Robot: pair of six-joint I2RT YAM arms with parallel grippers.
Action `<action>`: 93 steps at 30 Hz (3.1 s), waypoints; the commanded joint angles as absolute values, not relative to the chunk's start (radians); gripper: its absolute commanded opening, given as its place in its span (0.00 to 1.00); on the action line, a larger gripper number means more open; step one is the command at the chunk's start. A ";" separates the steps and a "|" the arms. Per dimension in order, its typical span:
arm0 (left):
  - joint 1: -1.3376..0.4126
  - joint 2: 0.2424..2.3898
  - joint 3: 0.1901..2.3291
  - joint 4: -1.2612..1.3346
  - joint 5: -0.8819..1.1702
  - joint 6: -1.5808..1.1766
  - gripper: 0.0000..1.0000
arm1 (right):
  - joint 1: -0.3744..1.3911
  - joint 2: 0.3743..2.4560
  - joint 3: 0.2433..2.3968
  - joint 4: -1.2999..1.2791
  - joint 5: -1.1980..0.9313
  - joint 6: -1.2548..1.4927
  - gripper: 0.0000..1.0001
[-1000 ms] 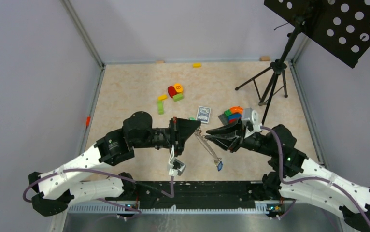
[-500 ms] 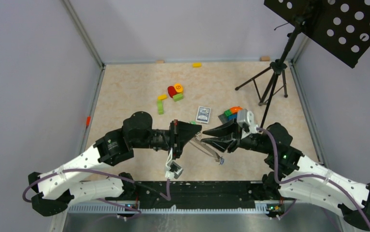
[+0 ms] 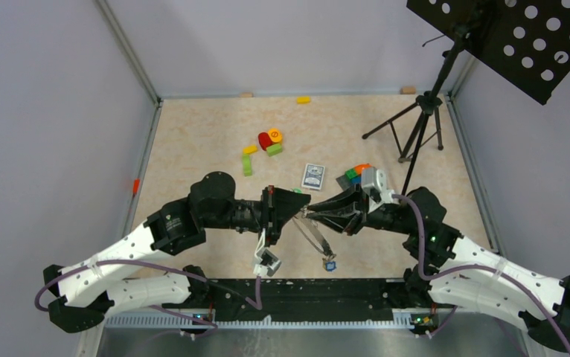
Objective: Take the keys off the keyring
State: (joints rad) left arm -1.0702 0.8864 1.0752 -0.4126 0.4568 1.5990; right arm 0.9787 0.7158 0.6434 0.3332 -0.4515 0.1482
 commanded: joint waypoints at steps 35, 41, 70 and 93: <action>-1.068 0.842 1.016 -0.265 0.388 1.554 0.00 | 0.980 0.643 0.628 0.560 -0.347 0.267 0.00; -1.068 0.853 1.009 -0.257 0.400 1.546 0.00 | 0.981 0.652 0.617 0.607 -0.320 0.281 0.00; -1.068 0.851 1.048 -0.274 0.382 1.565 0.00 | 0.981 0.686 0.694 0.267 -0.405 0.061 0.25; -1.068 0.847 1.042 -0.281 0.404 1.560 0.00 | 0.981 0.733 0.690 0.400 -0.457 0.101 0.28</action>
